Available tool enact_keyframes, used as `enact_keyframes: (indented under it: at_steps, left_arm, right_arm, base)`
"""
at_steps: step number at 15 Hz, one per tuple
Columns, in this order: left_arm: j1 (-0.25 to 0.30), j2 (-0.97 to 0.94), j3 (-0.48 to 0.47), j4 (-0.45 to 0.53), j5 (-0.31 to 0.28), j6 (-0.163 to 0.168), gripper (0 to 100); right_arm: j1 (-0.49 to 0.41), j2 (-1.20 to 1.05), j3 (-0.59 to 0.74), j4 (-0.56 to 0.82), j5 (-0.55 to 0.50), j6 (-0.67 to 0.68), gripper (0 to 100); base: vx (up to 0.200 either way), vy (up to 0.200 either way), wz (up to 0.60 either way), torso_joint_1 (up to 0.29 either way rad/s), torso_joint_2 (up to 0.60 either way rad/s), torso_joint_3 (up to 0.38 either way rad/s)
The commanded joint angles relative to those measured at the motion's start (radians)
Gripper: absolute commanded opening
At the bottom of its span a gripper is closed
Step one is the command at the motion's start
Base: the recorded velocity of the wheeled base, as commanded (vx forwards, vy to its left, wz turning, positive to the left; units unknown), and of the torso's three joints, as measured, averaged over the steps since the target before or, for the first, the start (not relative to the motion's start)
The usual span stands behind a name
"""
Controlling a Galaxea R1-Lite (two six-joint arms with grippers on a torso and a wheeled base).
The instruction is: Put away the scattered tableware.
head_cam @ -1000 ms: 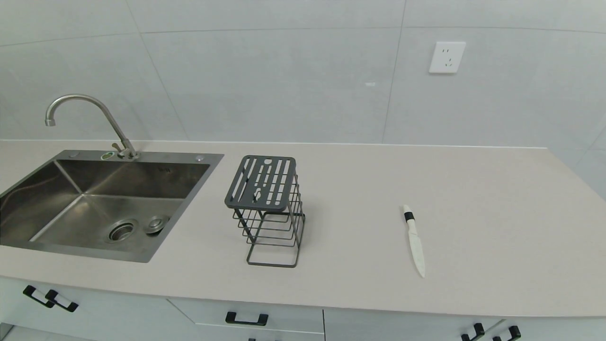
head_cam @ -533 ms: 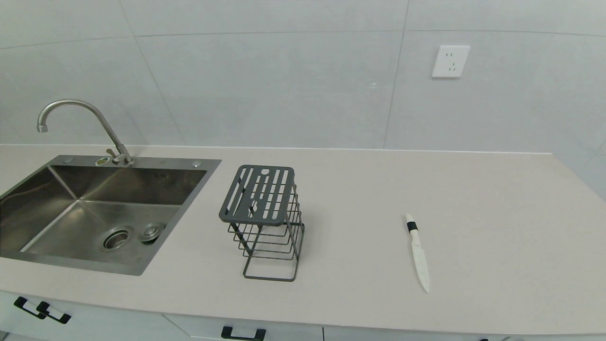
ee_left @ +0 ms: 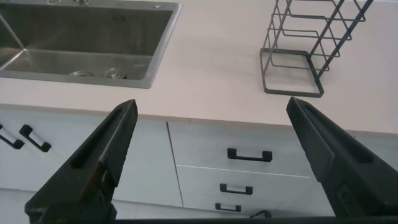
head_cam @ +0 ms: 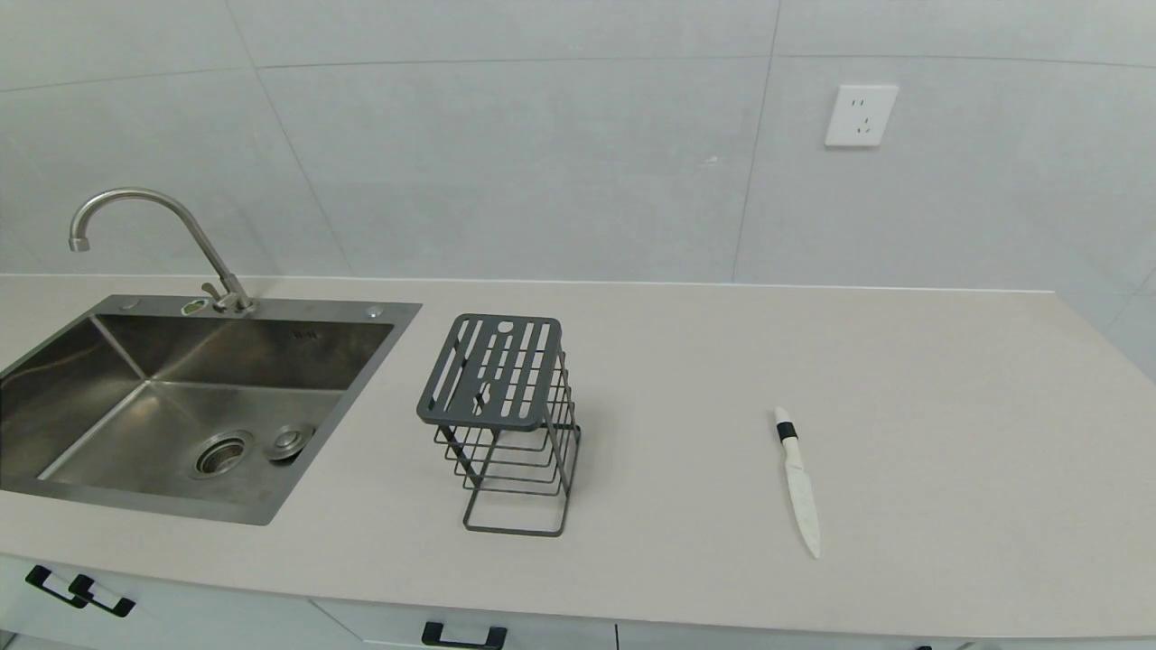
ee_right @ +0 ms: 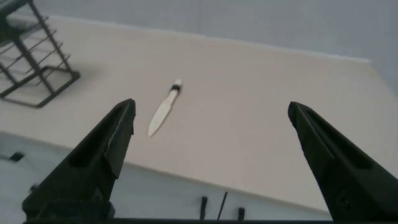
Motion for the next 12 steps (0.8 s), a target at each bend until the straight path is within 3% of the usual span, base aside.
enact_keyframes:
  at_steps: [1,9,12]
  left_arm:
    - [0.001,0.001,0.000,0.000,0.001,-0.001,100]
    - [0.001,0.001,0.000,0.000,0.001,0.002,100]
    - [0.001,0.001,0.000,0.000,0.001,0.004,100]
  right_arm:
    - [0.065,0.317,-0.085,0.045,0.043,-0.003,100]
    - [0.123,0.710,-0.269,0.040,0.126,-0.005,100]
    - [0.252,0.900,-0.383,0.039,0.103,-0.017,100]
  base:
    - [0.000,0.000,0.00,0.000,0.00,0.000]
    - [0.000,0.000,0.00,0.000,0.00,0.000]
    - [0.000,0.000,0.00,0.000,0.00,0.000]
